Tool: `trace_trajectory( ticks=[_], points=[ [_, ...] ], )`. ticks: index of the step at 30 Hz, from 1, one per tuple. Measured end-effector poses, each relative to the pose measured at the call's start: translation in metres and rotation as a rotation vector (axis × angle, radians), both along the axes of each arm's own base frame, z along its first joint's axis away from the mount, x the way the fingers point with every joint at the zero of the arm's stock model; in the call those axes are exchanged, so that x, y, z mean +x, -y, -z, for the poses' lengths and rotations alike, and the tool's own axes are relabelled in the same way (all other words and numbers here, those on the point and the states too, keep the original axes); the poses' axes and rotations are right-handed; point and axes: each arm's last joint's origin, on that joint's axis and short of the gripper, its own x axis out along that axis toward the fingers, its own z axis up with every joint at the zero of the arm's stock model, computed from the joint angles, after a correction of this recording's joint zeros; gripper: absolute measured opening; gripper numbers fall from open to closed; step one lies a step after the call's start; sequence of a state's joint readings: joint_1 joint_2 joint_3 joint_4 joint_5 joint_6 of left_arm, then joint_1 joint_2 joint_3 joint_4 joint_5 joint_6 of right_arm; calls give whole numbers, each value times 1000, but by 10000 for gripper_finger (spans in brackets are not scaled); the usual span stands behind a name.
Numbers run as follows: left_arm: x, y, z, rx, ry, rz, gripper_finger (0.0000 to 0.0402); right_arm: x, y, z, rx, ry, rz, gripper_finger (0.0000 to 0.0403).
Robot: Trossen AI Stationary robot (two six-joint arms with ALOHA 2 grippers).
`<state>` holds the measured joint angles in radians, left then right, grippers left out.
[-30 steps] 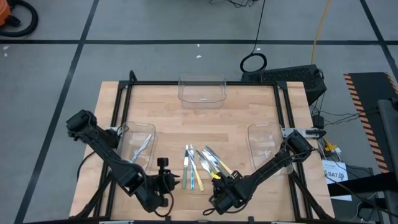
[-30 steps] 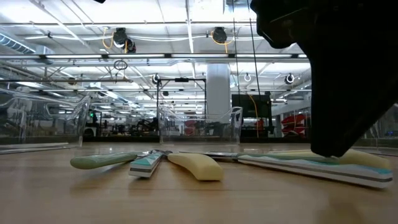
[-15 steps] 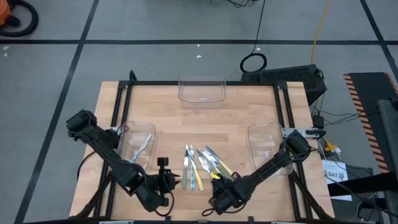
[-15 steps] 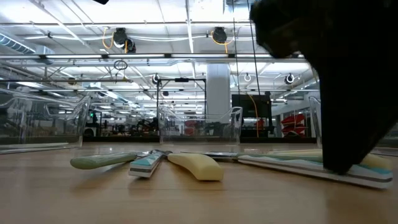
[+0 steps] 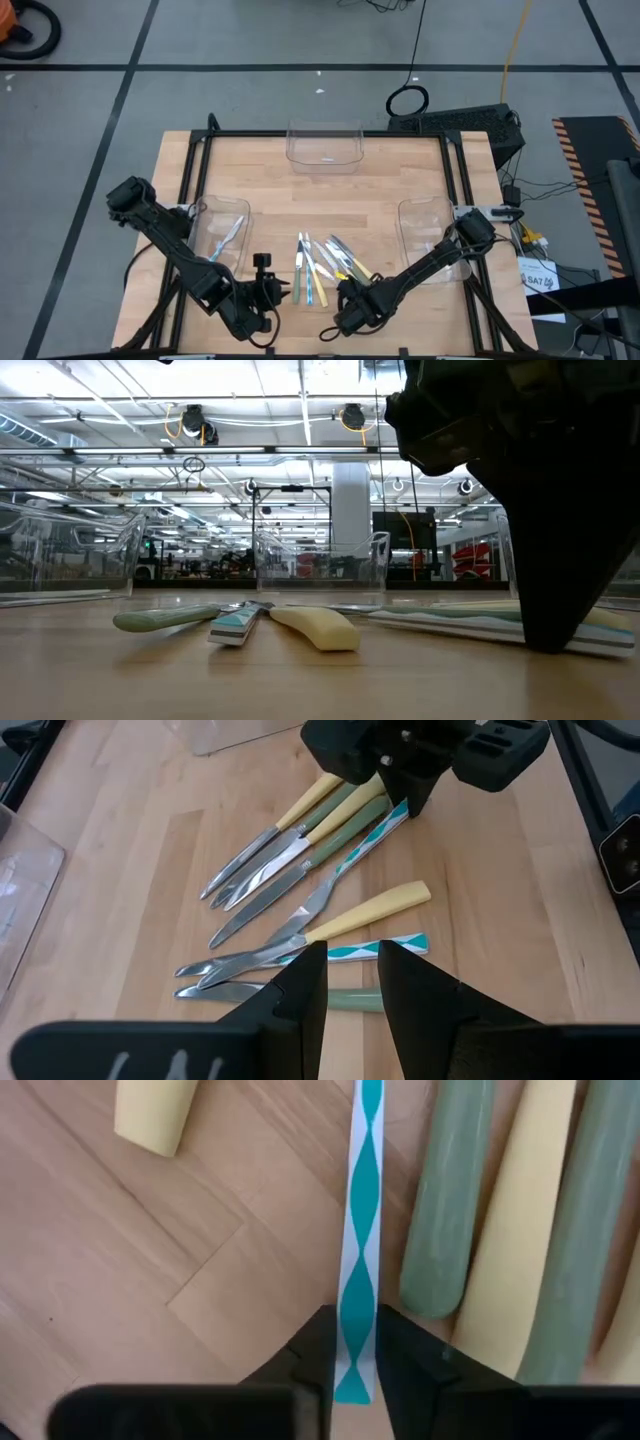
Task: Sort silverware by color (type)
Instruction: Put the right white and blue patterned knife into the bottom left transparent bin
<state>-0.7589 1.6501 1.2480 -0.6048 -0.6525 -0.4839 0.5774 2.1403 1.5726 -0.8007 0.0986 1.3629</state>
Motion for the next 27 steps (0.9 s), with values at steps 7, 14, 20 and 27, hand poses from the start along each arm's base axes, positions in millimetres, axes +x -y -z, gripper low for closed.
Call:
trace_trajectory(
  ticks=[7,14,20,27],
  points=[
    [0,0,0,-6,1,-5,102,2,0,-6,-29,-6,-19,41],
    [0,0,0,-7,2,-6,102,3,-6,-23,-155,17,-36,41],
    [0,0,0,-14,5,-10,102,1,-11,-37,-201,39,-46,41],
    [0,0,0,-17,7,-13,102,0,-11,-44,-259,50,-45,42]
  ],
)
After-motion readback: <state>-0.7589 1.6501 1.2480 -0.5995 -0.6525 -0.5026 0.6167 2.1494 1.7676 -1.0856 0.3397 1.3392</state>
